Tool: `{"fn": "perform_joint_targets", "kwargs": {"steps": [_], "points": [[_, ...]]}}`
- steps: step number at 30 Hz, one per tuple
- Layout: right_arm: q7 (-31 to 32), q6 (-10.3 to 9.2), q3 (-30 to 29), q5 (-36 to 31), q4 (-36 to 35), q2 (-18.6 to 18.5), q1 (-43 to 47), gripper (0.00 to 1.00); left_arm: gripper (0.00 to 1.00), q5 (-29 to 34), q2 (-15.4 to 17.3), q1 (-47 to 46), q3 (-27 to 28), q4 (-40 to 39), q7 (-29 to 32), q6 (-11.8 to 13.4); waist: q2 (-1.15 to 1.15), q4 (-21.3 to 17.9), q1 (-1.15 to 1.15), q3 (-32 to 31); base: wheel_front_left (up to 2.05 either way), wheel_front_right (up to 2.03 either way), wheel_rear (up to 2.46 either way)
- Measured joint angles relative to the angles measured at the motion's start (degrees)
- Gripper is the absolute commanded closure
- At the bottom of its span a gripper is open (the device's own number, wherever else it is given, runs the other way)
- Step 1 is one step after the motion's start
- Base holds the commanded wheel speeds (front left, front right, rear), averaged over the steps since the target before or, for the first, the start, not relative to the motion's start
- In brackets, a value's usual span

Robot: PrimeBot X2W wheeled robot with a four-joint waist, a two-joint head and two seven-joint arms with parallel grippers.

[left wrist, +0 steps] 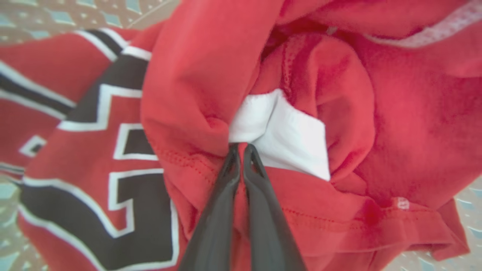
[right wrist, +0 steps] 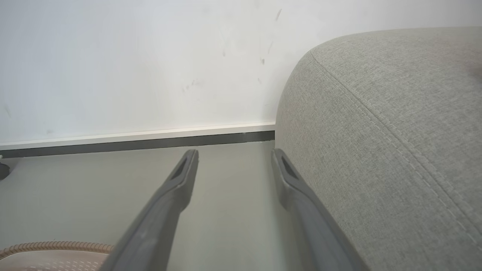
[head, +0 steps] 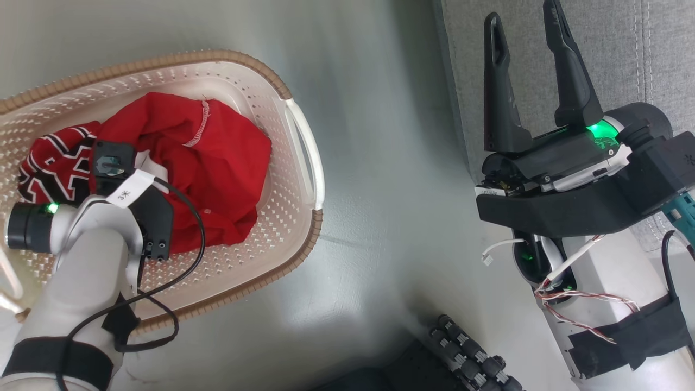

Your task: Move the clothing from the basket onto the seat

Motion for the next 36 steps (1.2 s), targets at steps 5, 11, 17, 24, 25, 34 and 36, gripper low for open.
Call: {"fn": "perform_joint_targets", "kwargs": {"steps": [5,11,17,24,25,34,36], "points": [[-0.2,0.31,-0.3,-0.1,0.6,-0.2,0.0,0.0,1.0,-0.5,-0.7,0.0,0.3,0.2,-1.5,-0.6,0.0,0.6,0.0,-0.9,0.0,0.0,0.0],[-0.2,0.52,-0.9,-1.1,1.9,-1.2,0.0,0.0,1.0,-2.1,-2.1,0.0,1.3,0.1,-5.0,-2.6,0.0,2.0,0.0,-2.9,0.0,0.0,0.0],[-0.2,0.98,-1.3,-1.8,3.6,-2.1,0.0,0.0,1.0,-4.4,-4.1,0.7,2.4,-0.2,-10.2,-4.5,0.0,3.9,0.0,-6.3,0.0,0.0,0.0],[-0.2,1.21,-1.9,-2.1,5.8,-3.1,1.0,0.0,1.0,-5.5,-6.1,3.7,3.1,-0.6,-15.6,-5.5,0.0,5.6,0.0,-10.9,0.0,0.0,0.0],[-0.2,1.3,-2.0,-2.1,6.0,-3.3,1.5,0.0,1.0,-5.6,-6.4,4.0,3.3,-0.6,-16.4,-5.6,0.0,5.9,0.0,-11.6,0.0,0.0,0.0],[-0.2,2.22,-1.9,-2.7,8.8,-4.8,4.7,0.0,1.0,-8.6,-7.6,7.7,4.9,-2.2,-20.4,-7.6,0.0,8.5,-0.01,-18.8,0.0,0.0,0.0],[-0.2,2.29,-1.9,-2.7,9.6,-5.0,5.3,0.0,1.0,-8.7,-8.0,8.7,5.0,-2.8,-20.7,-8.0,-0.01,9.1,-0.01,-20.4,0.0,0.0,0.0]]}}
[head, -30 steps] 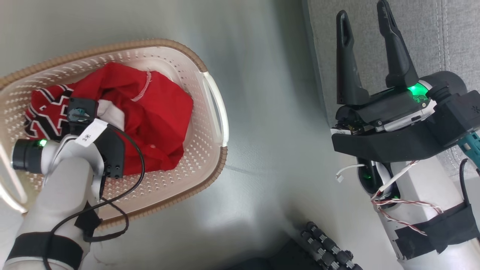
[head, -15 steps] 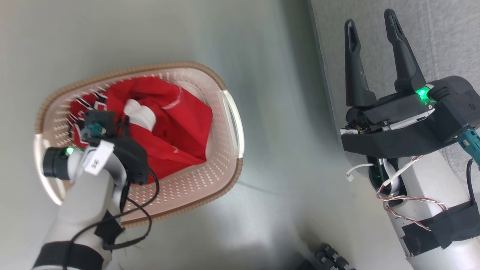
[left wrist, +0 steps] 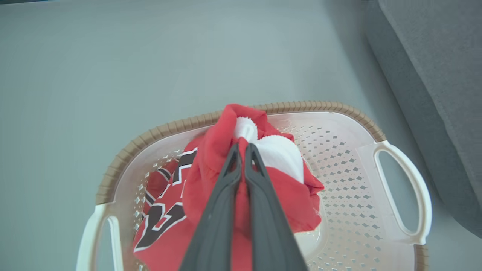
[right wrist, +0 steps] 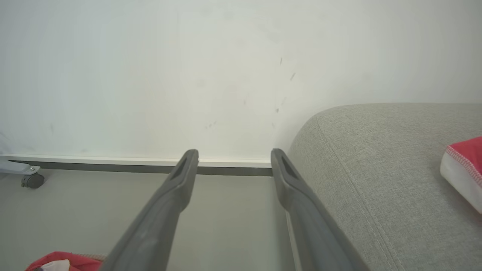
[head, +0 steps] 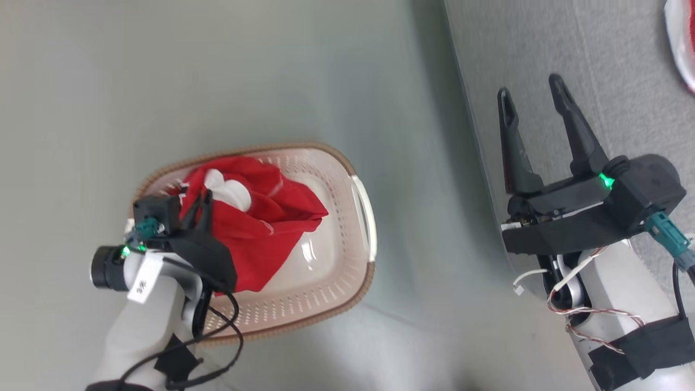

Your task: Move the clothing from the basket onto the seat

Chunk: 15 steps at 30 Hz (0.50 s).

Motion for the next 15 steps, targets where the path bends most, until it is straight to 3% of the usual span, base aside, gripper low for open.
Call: {"fn": "perform_joint_targets", "kwargs": {"steps": [15], "points": [[0.0,0.66,0.0,0.0,3.6,-1.8,6.7,0.0,1.0,-2.5,-0.9,6.4,1.7,-9.2,-0.7,-1.6,0.0,4.0,0.0,-12.7,0.0,0.0,0.0]]}}
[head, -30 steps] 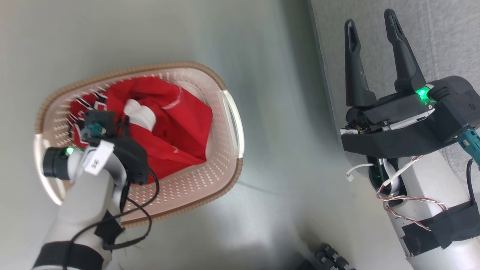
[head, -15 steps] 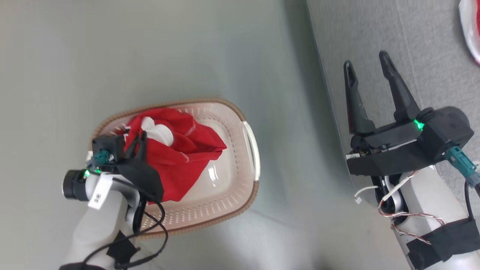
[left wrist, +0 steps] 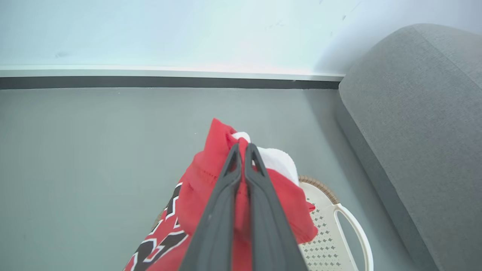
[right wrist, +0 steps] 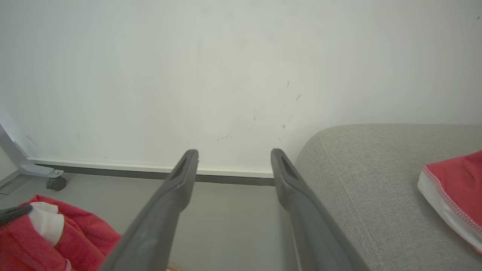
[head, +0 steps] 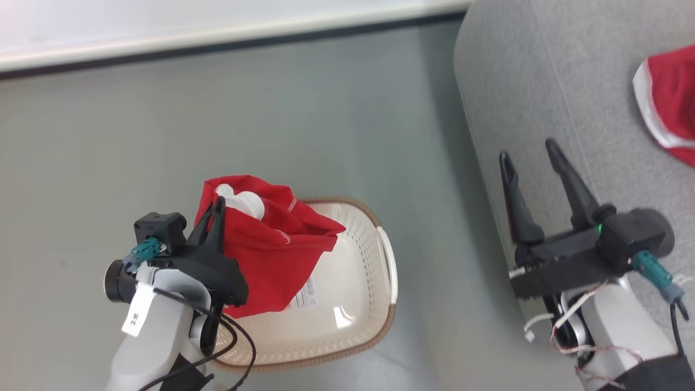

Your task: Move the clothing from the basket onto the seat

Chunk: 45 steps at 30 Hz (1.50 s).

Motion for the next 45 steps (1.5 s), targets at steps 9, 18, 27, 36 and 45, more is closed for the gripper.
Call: {"fn": "perform_joint_targets", "kwargs": {"steps": [9,18,27,36,45], "points": [[0.0,0.01,1.0,0.2,0.6,0.1,4.6,0.0,1.0,-0.3,-0.2,4.1,1.4,-10.6,0.0,0.0,0.0,1.5,0.0,-6.9,0.0,0.0,0.0],[0.1,0.49,2.1,0.8,1.0,0.4,7.4,0.0,1.0,0.5,-0.3,9.1,0.7,-21.4,0.0,-0.5,0.0,2.0,0.0,-12.4,0.0,0.0,0.0],[0.6,0.49,2.9,1.5,0.5,0.9,11.7,0.0,1.0,2.5,-0.3,14.3,-1.6,-31.9,0.0,-0.5,0.0,2.2,0.0,-17.0,0.0,0.0,0.0],[1.5,0.49,3.8,1.8,-1.2,1.4,13.7,0.0,1.0,2.9,0.1,19.8,-2.8,-41.4,0.0,-0.4,0.0,2.2,0.0,-19.5,0.0,0.0,0.0],[2.1,0.51,4.5,1.8,-2.1,1.5,14.0,0.0,1.0,3.4,0.2,21.8,-4.2,-47.5,1.6,-0.4,0.01,2.2,0.01,-19.5,0.0,0.0,0.0]]}}
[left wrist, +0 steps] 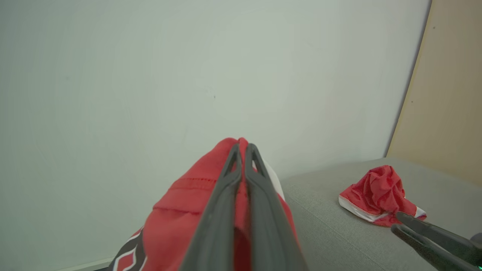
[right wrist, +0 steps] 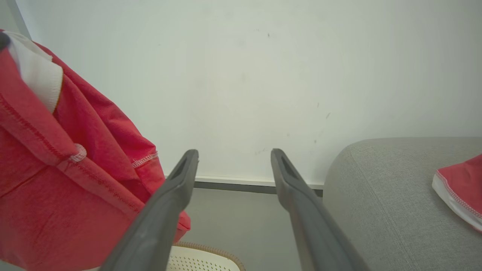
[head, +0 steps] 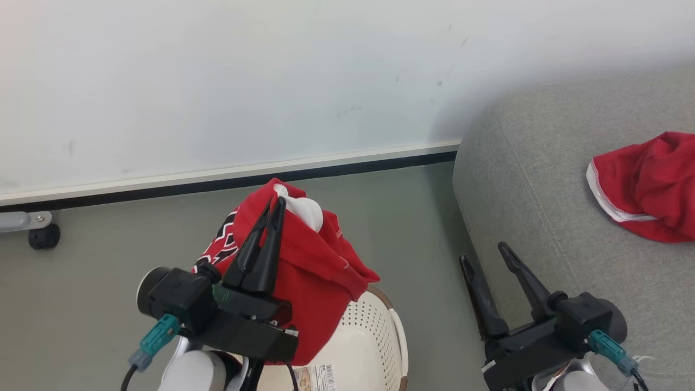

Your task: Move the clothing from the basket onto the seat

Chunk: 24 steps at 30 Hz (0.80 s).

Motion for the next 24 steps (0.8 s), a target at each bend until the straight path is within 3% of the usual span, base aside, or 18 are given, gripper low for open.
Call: {"fn": "perform_joint_targets", "kwargs": {"steps": [8,24], "points": [[0.9,0.1,0.9,0.4,-1.2,0.5,0.0,0.0,1.0,0.0,0.3,0.9,-0.4,-3.4,2.6,0.7,0.0,-0.1,0.0,0.2,0.0,0.0,0.0],[2.5,4.15,8.3,0.9,-2.4,5.0,-3.6,0.0,1.0,0.0,0.4,0.9,-0.9,-6.0,6.5,2.0,0.0,0.0,0.0,0.5,0.0,0.0,0.0]]}}
